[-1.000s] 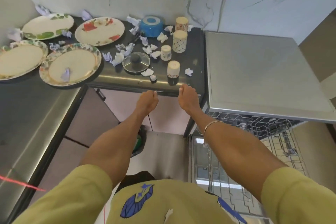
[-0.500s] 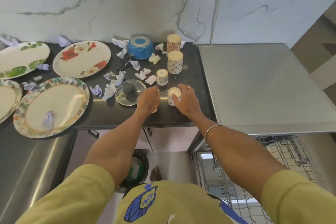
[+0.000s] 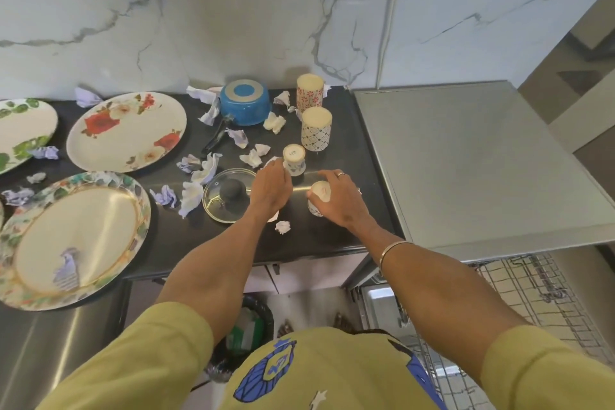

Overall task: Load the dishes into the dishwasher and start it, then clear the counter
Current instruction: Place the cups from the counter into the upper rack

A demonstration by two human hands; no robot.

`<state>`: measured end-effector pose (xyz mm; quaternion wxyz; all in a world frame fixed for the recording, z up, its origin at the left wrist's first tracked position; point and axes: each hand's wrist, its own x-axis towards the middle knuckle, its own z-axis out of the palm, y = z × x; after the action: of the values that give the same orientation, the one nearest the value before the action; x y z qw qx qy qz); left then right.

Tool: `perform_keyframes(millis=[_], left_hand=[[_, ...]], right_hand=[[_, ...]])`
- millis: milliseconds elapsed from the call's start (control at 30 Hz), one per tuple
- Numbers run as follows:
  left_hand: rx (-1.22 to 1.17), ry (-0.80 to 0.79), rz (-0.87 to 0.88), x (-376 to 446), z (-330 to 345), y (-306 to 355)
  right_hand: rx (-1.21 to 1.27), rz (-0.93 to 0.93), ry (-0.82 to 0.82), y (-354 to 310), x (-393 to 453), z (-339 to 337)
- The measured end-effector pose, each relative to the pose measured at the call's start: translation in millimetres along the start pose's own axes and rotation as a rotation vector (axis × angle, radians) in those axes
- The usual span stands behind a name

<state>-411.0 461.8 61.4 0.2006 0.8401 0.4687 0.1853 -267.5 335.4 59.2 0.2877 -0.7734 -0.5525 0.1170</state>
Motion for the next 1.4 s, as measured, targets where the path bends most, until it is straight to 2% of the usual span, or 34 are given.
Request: perform_keyframes(millis=[200,333,533,733,1000,1400], left_hand=[[-0.006,-0.081,-0.053,22,8,11],[-0.103,-0.142,-0.199,36,17,16],[-0.037,-0.105,-0.177,44,24,18],[-0.19,-0.037,-0.224,43,23,23],[-0.211,0.015,-0.182,36,15,37],[-0.188,0.156,-0.283,21,12,51]], right_hand=[[0.003,-0.019,-0.056,8,-8,5],[-0.003,-0.008,-0.083,15,-9,8],[0.024,-0.017,-0.111,21,-4,7],[0.007,-0.045,-0.135,25,3,5],[-0.007,-0.08,-0.105,28,19,-2],[0.018,-0.157,-0.1,45,26,-22]])
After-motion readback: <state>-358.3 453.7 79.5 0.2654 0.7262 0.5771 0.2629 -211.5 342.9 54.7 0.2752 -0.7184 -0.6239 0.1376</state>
